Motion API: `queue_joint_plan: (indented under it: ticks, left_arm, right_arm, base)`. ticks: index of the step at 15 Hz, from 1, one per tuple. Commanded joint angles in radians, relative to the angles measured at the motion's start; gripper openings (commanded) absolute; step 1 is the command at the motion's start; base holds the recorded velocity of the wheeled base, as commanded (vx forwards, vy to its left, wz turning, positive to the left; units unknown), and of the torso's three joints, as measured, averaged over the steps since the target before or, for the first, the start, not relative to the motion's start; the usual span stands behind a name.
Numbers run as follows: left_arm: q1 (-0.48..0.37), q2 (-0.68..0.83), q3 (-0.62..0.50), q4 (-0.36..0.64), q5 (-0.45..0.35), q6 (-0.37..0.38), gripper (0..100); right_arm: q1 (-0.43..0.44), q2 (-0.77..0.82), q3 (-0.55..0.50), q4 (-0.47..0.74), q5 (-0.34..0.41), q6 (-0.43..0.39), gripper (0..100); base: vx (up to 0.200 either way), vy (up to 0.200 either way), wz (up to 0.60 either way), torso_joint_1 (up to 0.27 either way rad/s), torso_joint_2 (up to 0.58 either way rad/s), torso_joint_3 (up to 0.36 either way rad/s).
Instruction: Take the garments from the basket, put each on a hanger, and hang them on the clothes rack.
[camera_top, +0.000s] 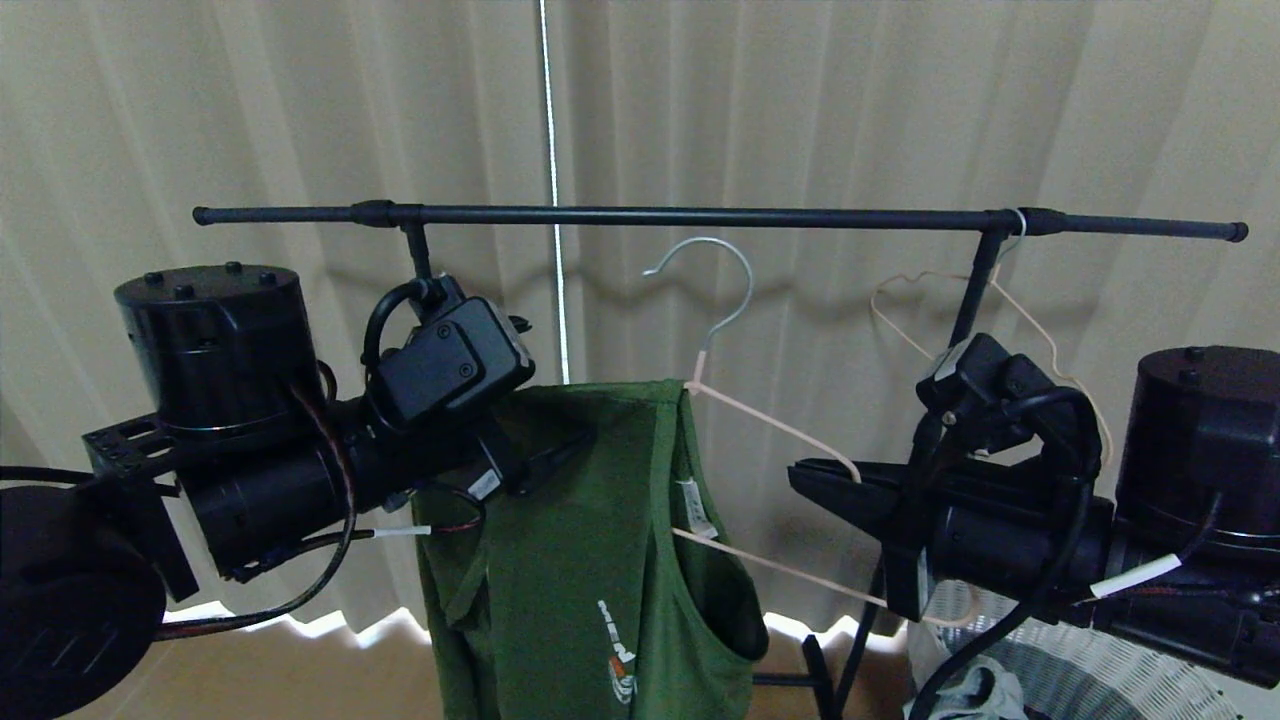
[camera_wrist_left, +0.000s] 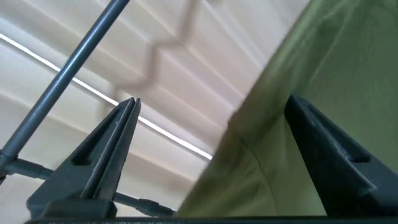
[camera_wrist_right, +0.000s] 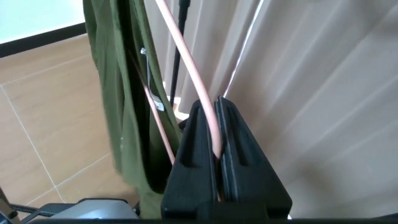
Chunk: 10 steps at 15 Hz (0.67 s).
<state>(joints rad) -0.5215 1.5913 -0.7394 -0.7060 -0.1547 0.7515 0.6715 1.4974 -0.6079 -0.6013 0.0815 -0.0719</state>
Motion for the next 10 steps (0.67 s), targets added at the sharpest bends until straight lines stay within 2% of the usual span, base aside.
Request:
queue_joint_plan:
  ticks: [1,10]
  left_arm:
    - [0.000,0.001,0.000,0.000,0.000,0.000,0]
    - [0.003,0.009,0.017,-0.012,0.004,-0.001,0]
  right_arm:
    - [0.002,0.001,0.000,0.000,0.000,0.000,0]
    - [0.002,-0.002,0.000,-0.002,0.000,0.001,0]
  base:
    - [0.000,0.000,0.00,0.000,0.00,0.000]
    - [0.000,0.000,0.00,0.000,0.00,0.000]
